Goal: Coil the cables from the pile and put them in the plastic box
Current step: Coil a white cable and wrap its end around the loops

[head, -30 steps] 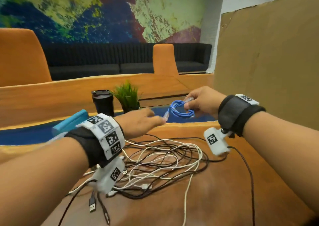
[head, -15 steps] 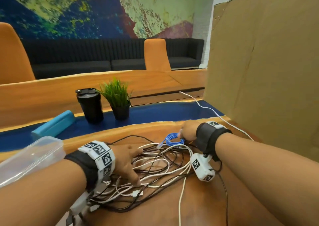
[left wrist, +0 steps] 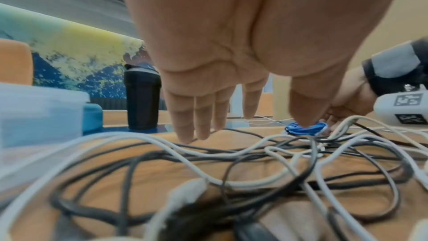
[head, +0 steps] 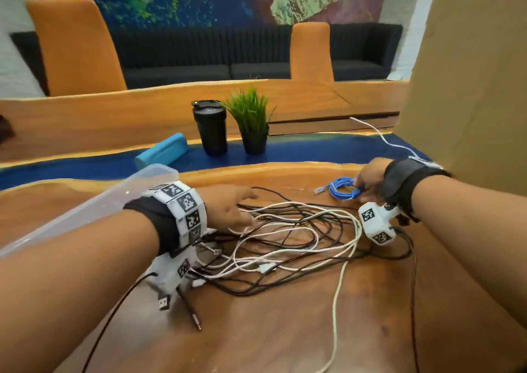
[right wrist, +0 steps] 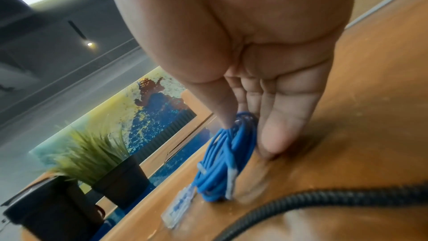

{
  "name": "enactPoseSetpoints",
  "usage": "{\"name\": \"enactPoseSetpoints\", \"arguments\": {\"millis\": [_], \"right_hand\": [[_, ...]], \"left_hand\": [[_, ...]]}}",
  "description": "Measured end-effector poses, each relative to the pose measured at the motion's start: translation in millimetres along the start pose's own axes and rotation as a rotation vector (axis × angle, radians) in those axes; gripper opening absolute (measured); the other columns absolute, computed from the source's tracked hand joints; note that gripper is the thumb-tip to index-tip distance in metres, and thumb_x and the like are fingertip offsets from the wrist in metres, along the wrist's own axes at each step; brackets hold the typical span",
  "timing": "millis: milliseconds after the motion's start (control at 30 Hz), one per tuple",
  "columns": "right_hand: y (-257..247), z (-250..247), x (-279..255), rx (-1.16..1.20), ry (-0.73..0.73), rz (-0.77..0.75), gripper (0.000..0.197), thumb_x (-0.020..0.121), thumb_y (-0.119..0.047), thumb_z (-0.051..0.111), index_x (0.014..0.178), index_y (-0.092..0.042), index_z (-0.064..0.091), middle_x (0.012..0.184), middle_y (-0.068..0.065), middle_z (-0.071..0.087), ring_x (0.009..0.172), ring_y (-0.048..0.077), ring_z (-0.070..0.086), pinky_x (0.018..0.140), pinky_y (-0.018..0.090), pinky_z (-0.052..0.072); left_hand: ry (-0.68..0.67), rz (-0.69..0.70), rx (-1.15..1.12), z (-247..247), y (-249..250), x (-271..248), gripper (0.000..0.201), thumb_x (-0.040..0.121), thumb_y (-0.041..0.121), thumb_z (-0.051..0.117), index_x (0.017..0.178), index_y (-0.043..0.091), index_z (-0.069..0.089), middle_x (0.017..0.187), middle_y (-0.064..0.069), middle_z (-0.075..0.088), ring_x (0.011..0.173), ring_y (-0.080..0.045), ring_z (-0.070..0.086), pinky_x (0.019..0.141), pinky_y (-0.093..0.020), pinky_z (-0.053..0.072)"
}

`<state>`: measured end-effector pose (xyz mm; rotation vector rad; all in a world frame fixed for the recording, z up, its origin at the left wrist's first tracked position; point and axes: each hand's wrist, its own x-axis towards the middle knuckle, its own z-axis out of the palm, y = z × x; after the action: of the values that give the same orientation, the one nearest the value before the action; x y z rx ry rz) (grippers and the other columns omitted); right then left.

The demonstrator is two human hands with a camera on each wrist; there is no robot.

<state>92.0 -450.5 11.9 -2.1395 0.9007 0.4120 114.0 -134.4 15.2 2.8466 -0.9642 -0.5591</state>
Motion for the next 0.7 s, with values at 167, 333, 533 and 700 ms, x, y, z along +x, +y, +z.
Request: {"name": "enactPoseSetpoints", "arguments": {"millis": [167, 333, 533, 700], "right_hand": [[-22.0, -10.9, -7.9, -0.514, 0.252, -0.160, 0.023, 0.097, -0.017, 0.054, 0.109, 0.000, 0.062, 0.102, 0.013, 0.064, 0.088, 0.029, 0.061, 0.080, 0.037, 0.054], [-42.6, 3.1, -57.4, -0.552, 0.211, -0.555, 0.010, 0.090, -0.015, 0.064, 0.096, -0.016, 0.072, 0.091, 0.007, 0.073, 0.081, 0.020, 0.070, 0.077, 0.039, 0.060], [-47.4, 52.1, -68.4, -0.925, 0.160, -0.647, 0.022, 0.092, -0.023, 0.064, 0.113, -0.020, 0.070, 0.105, 0.000, 0.071, 0.096, 0.018, 0.065, 0.085, 0.030, 0.051], [-35.5, 76.2, -30.9, -1.054, 0.193, -0.489, 0.025, 0.090, -0.030, 0.066, 0.111, -0.018, 0.070, 0.102, 0.003, 0.068, 0.094, 0.022, 0.063, 0.090, 0.034, 0.052]], "left_hand": [[0.049, -0.015, 0.110, -15.4, -17.3, -18.5, 0.023, 0.096, 0.027, 0.060, 0.117, 0.023, 0.068, 0.099, 0.010, 0.068, 0.091, -0.011, 0.062, 0.076, -0.024, 0.046], [-0.027, -0.085, 0.100, -3.7, -1.1, -20.0, 0.031, 0.095, 0.042, 0.058, 0.104, 0.016, 0.073, 0.087, 0.003, 0.067, 0.079, -0.011, 0.059, 0.063, -0.024, 0.044], [-0.006, -0.146, 0.198, 10.0, 24.6, -2.6, 0.038, 0.100, 0.039, 0.051, 0.116, 0.008, 0.065, 0.107, -0.010, 0.066, 0.096, -0.025, 0.060, 0.073, -0.029, 0.042], [0.061, -0.120, 0.121, -10.2, 13.2, -12.1, 0.025, 0.094, 0.030, 0.061, 0.108, 0.012, 0.070, 0.105, -0.007, 0.068, 0.089, -0.020, 0.059, 0.068, -0.028, 0.043]]}}
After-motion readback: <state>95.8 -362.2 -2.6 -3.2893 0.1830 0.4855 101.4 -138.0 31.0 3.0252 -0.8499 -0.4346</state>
